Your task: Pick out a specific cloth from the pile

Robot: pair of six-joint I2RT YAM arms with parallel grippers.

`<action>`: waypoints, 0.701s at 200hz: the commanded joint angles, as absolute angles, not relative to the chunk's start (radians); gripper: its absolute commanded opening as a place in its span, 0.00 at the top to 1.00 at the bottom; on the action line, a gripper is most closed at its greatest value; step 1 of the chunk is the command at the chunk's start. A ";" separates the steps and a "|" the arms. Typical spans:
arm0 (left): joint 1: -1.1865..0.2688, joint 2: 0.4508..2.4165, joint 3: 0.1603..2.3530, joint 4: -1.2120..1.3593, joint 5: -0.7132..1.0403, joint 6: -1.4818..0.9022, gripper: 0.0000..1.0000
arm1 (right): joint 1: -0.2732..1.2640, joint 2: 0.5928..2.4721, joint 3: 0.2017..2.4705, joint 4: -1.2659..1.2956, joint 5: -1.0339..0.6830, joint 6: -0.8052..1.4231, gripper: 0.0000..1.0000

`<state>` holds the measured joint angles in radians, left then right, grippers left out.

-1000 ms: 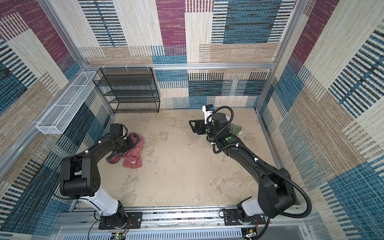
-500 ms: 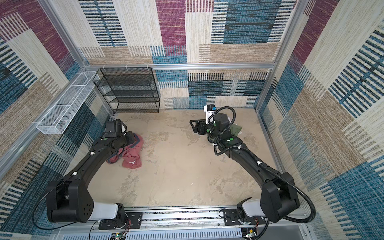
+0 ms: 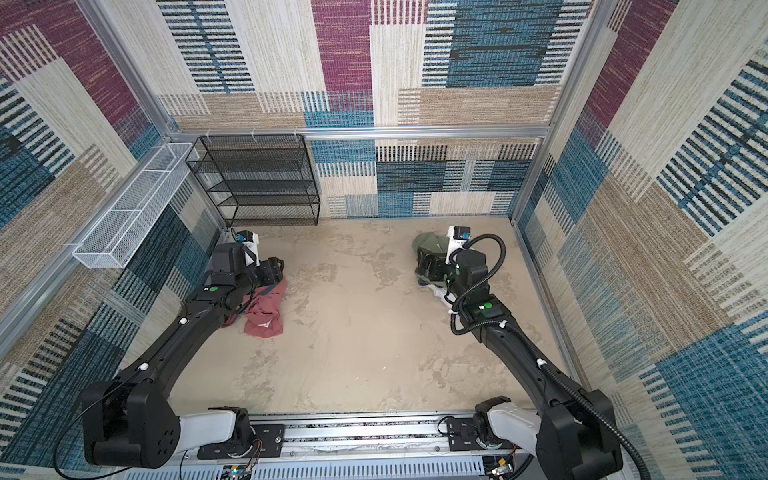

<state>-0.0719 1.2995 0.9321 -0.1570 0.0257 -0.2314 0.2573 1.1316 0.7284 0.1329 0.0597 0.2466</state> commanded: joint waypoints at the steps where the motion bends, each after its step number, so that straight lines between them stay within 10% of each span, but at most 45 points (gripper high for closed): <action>1: -0.069 1.290 0.869 -0.022 -0.100 -0.169 0.29 | 0.213 1.117 0.624 0.297 0.220 0.176 0.00; 140: -0.043 1.491 0.398 0.840 -0.156 0.040 0.28 | 0.126 1.329 0.171 1.156 0.434 0.003 0.00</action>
<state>-0.0494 1.4506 0.4232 0.6025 -0.1989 0.0071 0.1303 1.3052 0.1905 0.9211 0.4477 0.0711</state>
